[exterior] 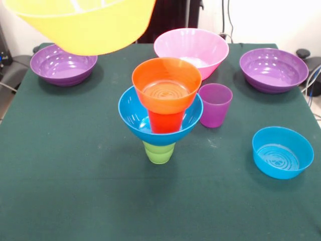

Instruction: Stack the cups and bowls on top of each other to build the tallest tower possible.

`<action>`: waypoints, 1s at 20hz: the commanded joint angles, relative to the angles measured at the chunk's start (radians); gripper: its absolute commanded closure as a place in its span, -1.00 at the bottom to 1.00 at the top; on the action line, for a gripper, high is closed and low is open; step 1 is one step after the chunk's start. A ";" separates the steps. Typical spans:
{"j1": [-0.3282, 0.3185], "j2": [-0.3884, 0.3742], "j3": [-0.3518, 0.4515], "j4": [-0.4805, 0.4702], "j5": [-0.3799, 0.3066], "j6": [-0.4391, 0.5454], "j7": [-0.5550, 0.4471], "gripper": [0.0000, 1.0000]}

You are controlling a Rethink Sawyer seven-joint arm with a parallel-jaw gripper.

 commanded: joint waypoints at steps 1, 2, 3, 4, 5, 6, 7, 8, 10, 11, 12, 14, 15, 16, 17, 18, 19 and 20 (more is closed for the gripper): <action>0.040 0.062 0.007 -0.029 0.003 0.094 0.150 1.00; 0.046 0.061 0.002 -0.030 0.004 0.098 0.152 1.00; 0.051 0.061 0.000 -0.034 0.004 0.102 0.153 1.00; 0.056 0.061 -0.002 -0.037 0.006 0.107 0.155 1.00; 0.060 0.062 -0.004 -0.041 0.006 0.110 0.157 1.00; 0.064 0.064 -0.006 -0.045 0.008 0.114 0.160 1.00; 0.067 0.065 -0.007 -0.047 0.009 0.114 0.161 1.00; 0.069 0.068 -0.007 -0.050 0.013 0.114 0.164 1.00; 0.075 0.074 -0.010 -0.057 0.017 0.117 0.170 1.00; 0.077 0.075 -0.012 -0.058 0.019 0.116 0.172 1.00; 0.080 0.077 -0.012 -0.062 0.020 0.117 0.176 1.00; 0.084 0.081 -0.013 -0.067 0.027 0.110 0.182 1.00; 0.088 0.086 -0.013 -0.075 0.030 0.113 0.184 1.00; 0.089 0.091 -0.012 -0.079 0.036 0.105 0.187 1.00; 0.087 0.090 -0.014 -0.071 0.041 0.095 0.184 1.00; 0.088 0.096 -0.016 -0.073 0.043 0.088 0.188 1.00; 0.090 0.097 -0.019 -0.071 0.045 0.085 0.189 1.00; 0.091 0.100 -0.020 -0.072 0.047 0.080 0.192 1.00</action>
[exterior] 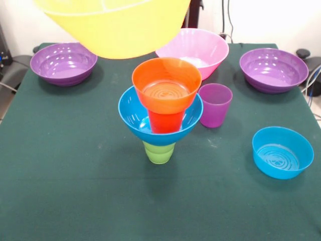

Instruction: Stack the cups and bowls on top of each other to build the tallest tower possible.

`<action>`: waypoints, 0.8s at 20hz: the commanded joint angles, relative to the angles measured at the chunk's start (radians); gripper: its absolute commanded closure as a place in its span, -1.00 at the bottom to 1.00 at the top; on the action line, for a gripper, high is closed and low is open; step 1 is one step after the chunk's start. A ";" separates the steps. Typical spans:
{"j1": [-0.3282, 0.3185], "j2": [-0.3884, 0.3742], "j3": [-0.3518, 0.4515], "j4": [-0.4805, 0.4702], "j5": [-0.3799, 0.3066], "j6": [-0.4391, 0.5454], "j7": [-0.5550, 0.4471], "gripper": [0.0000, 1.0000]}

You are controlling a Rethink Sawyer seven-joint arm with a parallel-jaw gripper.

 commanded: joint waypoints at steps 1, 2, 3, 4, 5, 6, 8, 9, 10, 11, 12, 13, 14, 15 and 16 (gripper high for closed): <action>0.028 0.070 -0.006 -0.016 0.018 0.077 0.193 1.00; 0.030 0.076 -0.007 -0.019 0.019 0.072 0.197 1.00; 0.033 0.081 -0.009 -0.023 0.019 0.068 0.201 1.00; 0.037 0.091 -0.012 -0.028 0.018 0.061 0.209 1.00; 0.041 0.098 -0.013 -0.033 0.020 0.057 0.216 1.00; 0.045 0.106 -0.015 -0.038 0.022 0.053 0.222 1.00; 0.051 0.114 -0.017 -0.040 0.030 0.044 0.230 1.00; 0.055 0.117 -0.020 -0.042 0.031 0.044 0.233 1.00; 0.063 0.122 -0.024 -0.047 0.030 0.046 0.241 1.00; 0.067 0.122 -0.028 -0.048 0.031 0.047 0.244 1.00; 0.071 0.123 -0.030 -0.050 0.032 0.050 0.247 1.00; 0.075 0.124 -0.033 -0.050 0.031 0.047 0.251 1.00; 0.080 0.125 -0.035 -0.053 0.029 0.046 0.252 1.00; 0.080 0.122 -0.036 -0.050 0.031 0.042 0.253 1.00; 0.082 0.122 -0.035 -0.050 0.033 0.042 0.253 1.00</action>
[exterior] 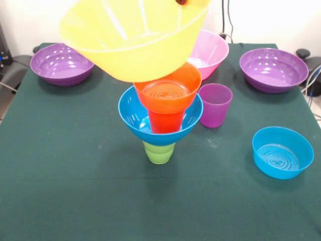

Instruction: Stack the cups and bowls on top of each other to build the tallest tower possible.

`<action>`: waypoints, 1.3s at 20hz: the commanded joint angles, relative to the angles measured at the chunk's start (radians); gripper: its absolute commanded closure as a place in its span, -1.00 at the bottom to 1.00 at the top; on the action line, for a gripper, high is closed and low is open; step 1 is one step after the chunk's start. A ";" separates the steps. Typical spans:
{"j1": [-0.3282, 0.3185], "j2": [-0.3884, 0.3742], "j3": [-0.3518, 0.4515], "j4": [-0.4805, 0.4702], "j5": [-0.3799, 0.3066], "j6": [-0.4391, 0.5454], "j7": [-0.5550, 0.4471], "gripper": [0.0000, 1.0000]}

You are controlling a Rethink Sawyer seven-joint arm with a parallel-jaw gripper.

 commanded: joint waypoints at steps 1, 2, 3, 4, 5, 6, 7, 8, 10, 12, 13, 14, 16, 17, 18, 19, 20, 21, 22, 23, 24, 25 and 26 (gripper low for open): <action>0.031 0.041 0.004 -0.024 0.002 0.041 0.169 1.00; 0.032 0.041 0.003 -0.023 0.003 0.040 0.170 1.00; 0.033 0.041 0.003 -0.023 0.004 0.040 0.171 1.00; 0.035 0.042 0.003 -0.021 0.005 0.039 0.175 1.00; 0.035 0.041 0.003 -0.019 0.006 0.037 0.176 1.00; 0.036 0.042 0.002 -0.017 0.006 0.037 0.180 1.00; 0.039 0.042 0.000 -0.016 0.004 0.039 0.185 1.00; 0.041 0.043 -0.003 -0.013 0.004 0.035 0.192 1.00; 0.048 0.043 -0.008 -0.017 -0.002 0.042 0.198 1.00; 0.056 0.044 -0.014 -0.020 -0.006 0.044 0.203 1.00; 0.058 0.044 -0.016 -0.022 -0.005 0.046 0.203 1.00; 0.063 0.043 -0.019 -0.025 -0.006 0.048 0.205 1.00; 0.070 0.043 -0.022 -0.029 -0.004 0.054 0.209 1.00; 0.073 0.042 -0.023 -0.027 -0.003 0.054 0.211 1.00; 0.075 0.042 -0.025 -0.028 -0.002 0.054 0.213 1.00; 0.077 0.040 -0.027 -0.026 -0.002 0.053 0.212 1.00; 0.078 0.039 -0.028 -0.025 -0.001 0.054 0.213 1.00; 0.080 0.038 -0.030 -0.025 0.000 0.056 0.213 1.00; 0.080 0.038 -0.031 -0.025 0.002 0.057 0.212 1.00; 0.083 0.040 -0.031 -0.028 0.002 0.060 0.212 1.00; 0.084 0.039 -0.033 -0.028 0.003 0.060 0.212 1.00; 0.086 0.040 -0.035 -0.030 0.003 0.062 0.211 1.00; 0.086 0.039 -0.037 -0.029 0.004 0.061 0.211 1.00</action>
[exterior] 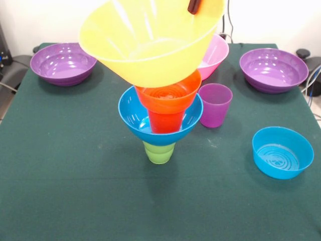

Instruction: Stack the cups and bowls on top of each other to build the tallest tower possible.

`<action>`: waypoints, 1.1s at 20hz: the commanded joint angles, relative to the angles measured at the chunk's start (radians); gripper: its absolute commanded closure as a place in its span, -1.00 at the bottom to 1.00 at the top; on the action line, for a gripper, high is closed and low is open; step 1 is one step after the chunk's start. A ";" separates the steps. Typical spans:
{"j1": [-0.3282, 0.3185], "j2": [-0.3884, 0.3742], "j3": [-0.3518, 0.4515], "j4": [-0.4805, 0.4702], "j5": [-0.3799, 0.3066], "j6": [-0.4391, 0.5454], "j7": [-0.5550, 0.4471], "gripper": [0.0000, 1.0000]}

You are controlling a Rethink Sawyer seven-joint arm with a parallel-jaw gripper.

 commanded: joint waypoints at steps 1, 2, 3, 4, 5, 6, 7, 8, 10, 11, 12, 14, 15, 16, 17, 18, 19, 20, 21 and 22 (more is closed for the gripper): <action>0.023 0.007 0.007 -0.031 0.004 0.062 0.142 1.00; 0.024 0.007 0.005 -0.032 0.004 0.061 0.142 1.00; 0.024 0.008 0.003 -0.033 0.005 0.061 0.141 1.00; 0.025 0.010 0.002 -0.033 0.006 0.060 0.141 1.00; 0.026 0.011 0.001 -0.034 0.006 0.058 0.141 1.00; 0.027 0.014 -0.001 -0.034 0.006 0.058 0.141 1.00; 0.027 0.015 -0.003 -0.034 0.005 0.060 0.140 1.00; 0.027 0.018 -0.005 -0.032 0.005 0.057 0.140 1.00; 0.028 0.022 -0.007 -0.029 0.005 0.048 0.142 1.00; 0.028 0.022 -0.007 -0.028 0.007 0.047 0.142 1.00; 0.028 0.024 -0.007 -0.028 0.008 0.043 0.142 1.00; 0.028 0.023 -0.006 -0.023 0.011 0.036 0.143 1.00; 0.028 0.023 -0.006 -0.021 0.011 0.032 0.144 1.00; 0.029 0.024 -0.006 -0.021 0.011 0.029 0.145 1.00; 0.030 0.023 -0.007 -0.020 0.011 0.029 0.146 1.00; 0.031 0.023 -0.008 -0.021 0.011 0.030 0.146 1.00; 0.032 0.024 -0.008 -0.022 0.011 0.030 0.147 1.00; 0.034 0.024 -0.008 -0.024 0.010 0.032 0.148 1.00; 0.035 0.025 -0.009 -0.026 0.011 0.034 0.148 1.00; 0.036 0.025 -0.009 -0.028 0.012 0.036 0.148 1.00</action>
